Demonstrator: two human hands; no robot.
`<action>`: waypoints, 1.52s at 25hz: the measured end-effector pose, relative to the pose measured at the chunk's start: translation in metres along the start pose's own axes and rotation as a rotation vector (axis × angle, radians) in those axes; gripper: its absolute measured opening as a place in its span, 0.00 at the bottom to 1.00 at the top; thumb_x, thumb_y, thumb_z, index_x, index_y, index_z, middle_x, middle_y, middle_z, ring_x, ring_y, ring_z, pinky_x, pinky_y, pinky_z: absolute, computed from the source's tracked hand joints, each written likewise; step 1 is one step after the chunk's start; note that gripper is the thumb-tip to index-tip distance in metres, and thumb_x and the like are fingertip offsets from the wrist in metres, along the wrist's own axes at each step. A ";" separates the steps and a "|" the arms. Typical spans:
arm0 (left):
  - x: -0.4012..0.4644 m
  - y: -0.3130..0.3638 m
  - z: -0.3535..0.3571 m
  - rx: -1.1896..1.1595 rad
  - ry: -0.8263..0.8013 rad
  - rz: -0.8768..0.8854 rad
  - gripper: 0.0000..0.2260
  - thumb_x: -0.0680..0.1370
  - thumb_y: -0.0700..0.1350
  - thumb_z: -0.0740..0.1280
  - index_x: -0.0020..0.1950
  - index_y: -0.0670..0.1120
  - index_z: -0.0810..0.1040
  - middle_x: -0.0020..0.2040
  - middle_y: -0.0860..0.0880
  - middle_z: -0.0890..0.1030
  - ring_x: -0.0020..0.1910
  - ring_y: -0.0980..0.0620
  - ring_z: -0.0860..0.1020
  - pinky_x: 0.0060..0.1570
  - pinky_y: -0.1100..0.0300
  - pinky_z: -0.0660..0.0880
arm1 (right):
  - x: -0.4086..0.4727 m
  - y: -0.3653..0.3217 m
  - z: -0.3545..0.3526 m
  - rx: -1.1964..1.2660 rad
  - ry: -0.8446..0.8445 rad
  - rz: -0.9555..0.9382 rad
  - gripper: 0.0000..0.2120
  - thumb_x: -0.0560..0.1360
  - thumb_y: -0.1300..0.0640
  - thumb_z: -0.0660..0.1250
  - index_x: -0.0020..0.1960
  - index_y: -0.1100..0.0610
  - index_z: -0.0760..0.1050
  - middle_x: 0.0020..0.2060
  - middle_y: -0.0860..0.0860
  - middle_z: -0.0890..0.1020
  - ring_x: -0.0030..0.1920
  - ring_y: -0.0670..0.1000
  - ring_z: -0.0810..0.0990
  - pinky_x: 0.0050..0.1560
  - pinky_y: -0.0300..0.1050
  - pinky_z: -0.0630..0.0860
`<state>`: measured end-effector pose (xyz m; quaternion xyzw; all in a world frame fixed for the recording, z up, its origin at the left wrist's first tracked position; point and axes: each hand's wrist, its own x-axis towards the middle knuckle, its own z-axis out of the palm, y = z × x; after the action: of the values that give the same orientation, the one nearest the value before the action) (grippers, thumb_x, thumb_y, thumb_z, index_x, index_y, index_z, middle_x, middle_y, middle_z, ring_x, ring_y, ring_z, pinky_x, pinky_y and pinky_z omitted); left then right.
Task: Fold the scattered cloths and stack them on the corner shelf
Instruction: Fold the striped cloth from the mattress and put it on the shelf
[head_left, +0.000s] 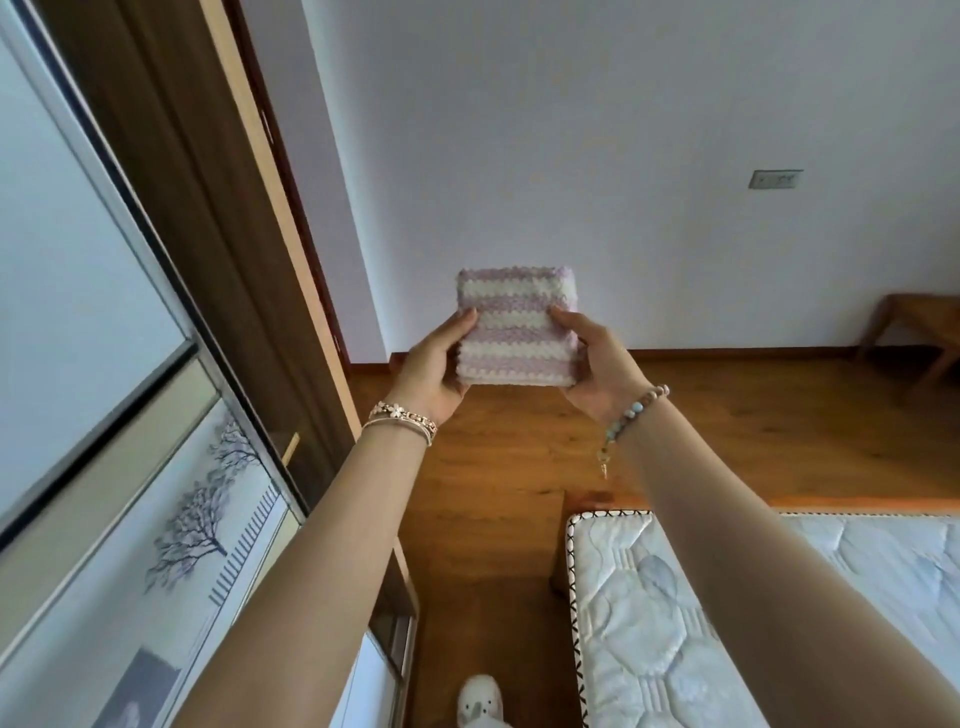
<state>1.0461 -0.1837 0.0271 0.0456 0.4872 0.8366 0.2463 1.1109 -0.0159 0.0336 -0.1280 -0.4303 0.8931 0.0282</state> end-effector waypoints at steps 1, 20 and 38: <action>0.028 0.005 -0.005 0.004 -0.002 0.001 0.06 0.77 0.46 0.68 0.51 0.47 0.82 0.46 0.49 0.84 0.43 0.53 0.82 0.40 0.63 0.75 | 0.028 -0.005 0.001 -0.001 0.004 0.006 0.20 0.74 0.57 0.70 0.64 0.61 0.72 0.54 0.56 0.82 0.52 0.55 0.83 0.46 0.46 0.82; 0.437 0.100 -0.093 -0.194 0.192 0.042 0.06 0.78 0.41 0.67 0.53 0.43 0.80 0.46 0.46 0.85 0.42 0.51 0.85 0.36 0.61 0.81 | 0.505 -0.057 0.032 -0.022 -0.142 0.175 0.24 0.72 0.58 0.70 0.66 0.65 0.72 0.62 0.62 0.78 0.54 0.59 0.80 0.58 0.54 0.78; 0.632 0.226 -0.259 -0.385 0.633 0.314 0.14 0.78 0.38 0.65 0.63 0.45 0.77 0.65 0.44 0.78 0.59 0.52 0.79 0.54 0.63 0.76 | 0.837 -0.011 0.197 -0.124 -0.674 0.524 0.26 0.75 0.54 0.70 0.69 0.62 0.70 0.65 0.62 0.77 0.65 0.62 0.76 0.67 0.59 0.72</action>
<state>0.3285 -0.1917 -0.0223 -0.1875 0.3603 0.9128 -0.0429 0.2522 -0.0251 -0.0111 0.0644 -0.4211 0.8346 -0.3492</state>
